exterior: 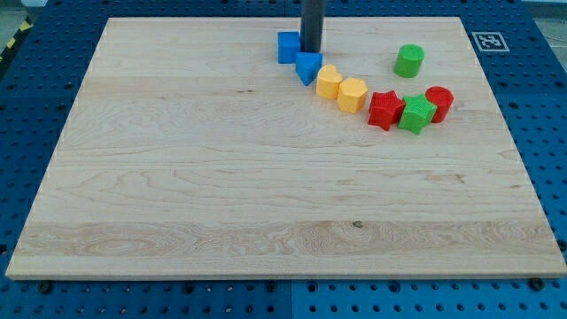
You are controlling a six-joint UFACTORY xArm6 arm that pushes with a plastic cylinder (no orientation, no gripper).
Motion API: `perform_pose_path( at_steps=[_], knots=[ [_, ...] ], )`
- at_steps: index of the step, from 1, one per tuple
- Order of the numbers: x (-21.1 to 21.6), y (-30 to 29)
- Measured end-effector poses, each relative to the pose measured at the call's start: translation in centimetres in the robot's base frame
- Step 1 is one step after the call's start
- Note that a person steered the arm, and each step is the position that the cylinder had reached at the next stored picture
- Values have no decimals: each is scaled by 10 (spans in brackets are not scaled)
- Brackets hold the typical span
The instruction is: Push the blue cube to the top left corner of the board
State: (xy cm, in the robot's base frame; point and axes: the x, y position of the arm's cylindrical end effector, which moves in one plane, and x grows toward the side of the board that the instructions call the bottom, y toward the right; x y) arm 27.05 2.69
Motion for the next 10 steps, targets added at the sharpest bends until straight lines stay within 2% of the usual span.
perform_pose_path(
  at_steps=[2,3,6,7,8,10],
  knots=[
    [6,-55],
    [6,-55],
    [8,-106],
    [27,-128],
    [28,-140],
    [11,-171]
  ],
)
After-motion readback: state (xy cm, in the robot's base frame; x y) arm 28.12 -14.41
